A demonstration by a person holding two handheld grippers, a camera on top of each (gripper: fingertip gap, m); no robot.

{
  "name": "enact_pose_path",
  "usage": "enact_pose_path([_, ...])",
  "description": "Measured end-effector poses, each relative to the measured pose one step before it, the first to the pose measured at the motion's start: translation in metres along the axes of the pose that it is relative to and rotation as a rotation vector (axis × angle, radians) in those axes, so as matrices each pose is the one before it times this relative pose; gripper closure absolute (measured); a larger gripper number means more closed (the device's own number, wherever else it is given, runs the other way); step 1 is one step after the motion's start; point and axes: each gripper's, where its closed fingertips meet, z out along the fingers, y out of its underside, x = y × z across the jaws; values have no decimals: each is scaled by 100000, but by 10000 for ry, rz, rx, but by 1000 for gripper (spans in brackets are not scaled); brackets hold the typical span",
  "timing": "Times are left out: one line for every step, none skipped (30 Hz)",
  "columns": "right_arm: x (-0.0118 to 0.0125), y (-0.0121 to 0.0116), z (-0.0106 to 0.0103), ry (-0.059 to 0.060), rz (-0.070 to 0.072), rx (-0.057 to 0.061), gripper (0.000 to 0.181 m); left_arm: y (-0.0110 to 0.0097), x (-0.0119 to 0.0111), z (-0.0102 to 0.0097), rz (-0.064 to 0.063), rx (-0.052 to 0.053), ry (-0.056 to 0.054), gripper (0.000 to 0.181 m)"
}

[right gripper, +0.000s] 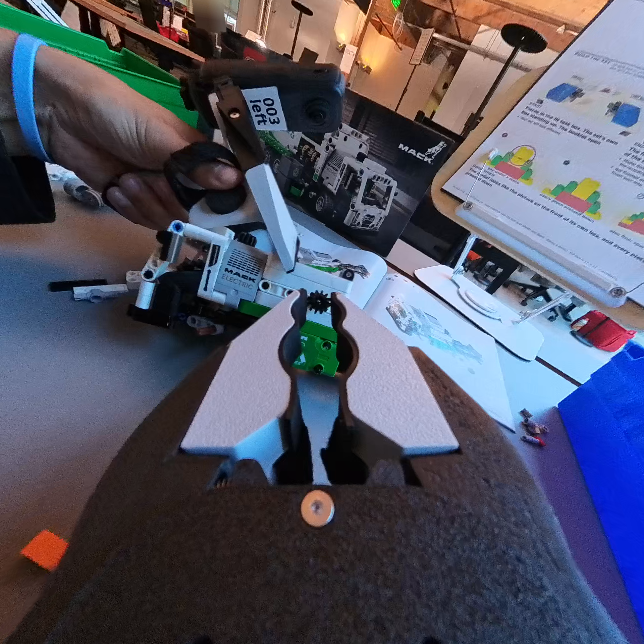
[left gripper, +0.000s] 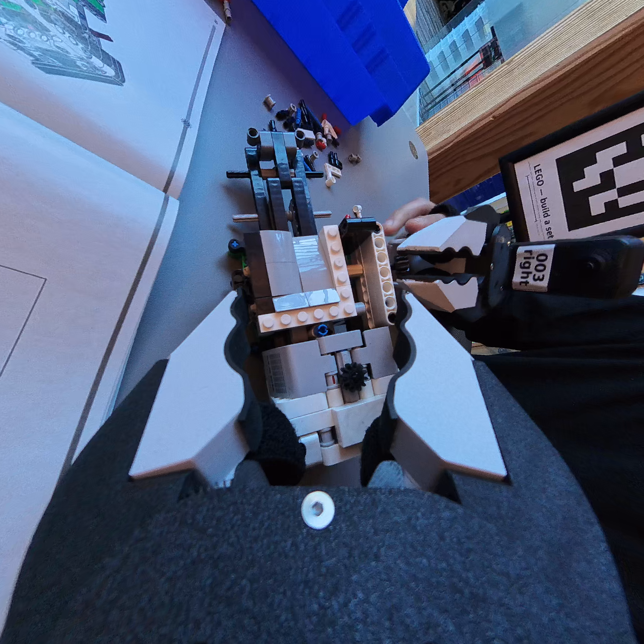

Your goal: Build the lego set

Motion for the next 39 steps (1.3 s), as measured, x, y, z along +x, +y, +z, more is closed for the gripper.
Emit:
enact_pose_path([1, 16, -29, 84, -102, 7, 169, 4, 9, 8, 4, -4, -5, 98])
enact_pose_path([-2, 36, -28, 87, -86, -50, 169, 8, 2, 6, 7, -6, -9, 98])
enact_pose_path([-14, 34, -28, 87, -46, -60, 169, 6, 3, 7, 7, -5, -9, 97])
enact_pose_path([-15, 30, -30, 83, -24, -52, 169, -1, -2, 2, 5, -2, -8, 98])
enact_pose_path([-20, 42, -24, 71, -12, -38, 169, 2, 12, -1, 0, 2, -3, 98])
enact_pose_path([-8, 24, -19, 42, -22, -2, 169, -5, -7, -7, -9, 5, 5, 98])
enact_pose_path([-20, -10, -16, 0, -13, 33, 169, -4, 3, 1, -10, 5, 7, 98])
enact_pose_path([8, -5, -15, -30, 0, 22, 169, 1, -7, -2, -2, 2, 3, 98])
enact_pose_path([-16, 4, 3, -55, -32, 9, 169, -3, 10, 3, 1, -1, -2, 98])
enact_pose_path([1, 14, -18, -40, -219, -9, 169, -3, 0, 3, 2, -1, -8, 98])
enact_pose_path([-2, 18, 5, 1, -340, -2, 169, 10, -1, 4, 6, -2, -14, 98])
enact_pose_path([-7, -16, 16, 19, -316, 38, 169, -7, -2, 6, 0, -4, -9, 98])
enact_pose_path([-8, 3, -4, 24, -216, -5, 169, 4, -1, 7, -1, -1, -6, 98])
enact_pose_path([-7, 4, -6, 37, -180, -40, 169, 3, 3, 8, 5, -3, -9, 98])
enact_pose_path([-21, 14, 1, 50, -108, -80, 169, 4, 0, 9, 12, -7, -18, 97])
enact_pose_path([-16, 9, -13, 32, 5, -114, 169, 10, 9, 6, 15, -7, -22, 98])
enact_pose_path([1, -17, 15, 28, 124, -101, 169, -5, 2, -4, 5, -3, -10, 97])
enact_pose_path([9, -23, 52, 27, 166, -47, 169, -6, -14, -8, -17, 8, 6, 98])
enact_pose_path([26, -23, 53, 18, 162, -18, 169, -9, -13, -17, -24, 17, 14, 98])
enact_pose_path([10, -24, 48, 12, 170, 7, 169, -21, -9, -17, -19, 15, 17, 98])
enact_pose_path([-5, -42, 9, -16, 165, 42, 169, 3, -6, -13, -5, 7, 15, 98])
enact_pose_path([-313, -103, 22, -241, 84, 142, 170, 1, 1, 2, 28, -5, -5, 98])
enact_pose_path([-981, 211, 121, -642, -40, -11, 169, 16, 7, 21, 28, -18, -12, 98])
enact_pose_path([-426, 10, 72, -137, -22, 97, 170, -3, 15, 6, 21, -8, -17, 98])
enact_pose_path([216, 153, -32, 254, -345, -159, 170, -43, -23, -23, -23, 31, 3, 98])
enact_pose_path([651, -875, -320, 418, -393, 419, 170, -22, -16, -31, -37, 30, 44, 98])
enact_pose_path([326, -633, -215, 41, -6, 171, 170, -16, -13, -38, -50, 30, 58, 98])
enact_pose_path([-244, 188, 63, -322, 353, -239, 170, -21, -10, -23, -37, 19, 47, 98])
enact_pose_path([141, 440, 28, -46, 248, -190, 170, -4, -12, -20, -20, 3, 31, 98])
enact_pose_path([110, 0, -116, -46, -63, 205, 170, -9, -8, -13, -2, -1, 14, 98])
enact_pose_path([149, 64, -115, 7, -182, 61, 170, 1, 1, -1, 3, -1, 2, 98])
enact_pose_path([229, 81, -132, 48, -139, -50, 170, -4, -3, 5, 6, -5, -6, 98])
enact_pose_path([41, -264, -208, -68, -68, 179, 170, 6, 11, 10, 16, -9, -17, 98])
enact_pose_path([-69, -178, -162, -120, -22, 149, 170, 0, 14, 18, 33, -12, -36, 98])
enact_pose_path([186, 329, -59, 61, -28, -139, 170, 24, 14, 37, 37, -12, -56, 97])
enact_pose_path([-4, 244, 18, -59, -29, -20, 170, 24, 26, 40, 49, -20, -70, 98])
enact_pose_path([-231, 91, 68, -213, 33, 97, 170, 23, 9, 40, 52, -28, -67, 97])
enact_pose_path([10, 122, 73, -71, 80, 17, 170, 26, 20, 27, 41, -28, -41, 97])
enact_pose_path([-183, -174, 40, -195, 101, 143, 170, -2, -2, -5, 7, -14, 1, 97])
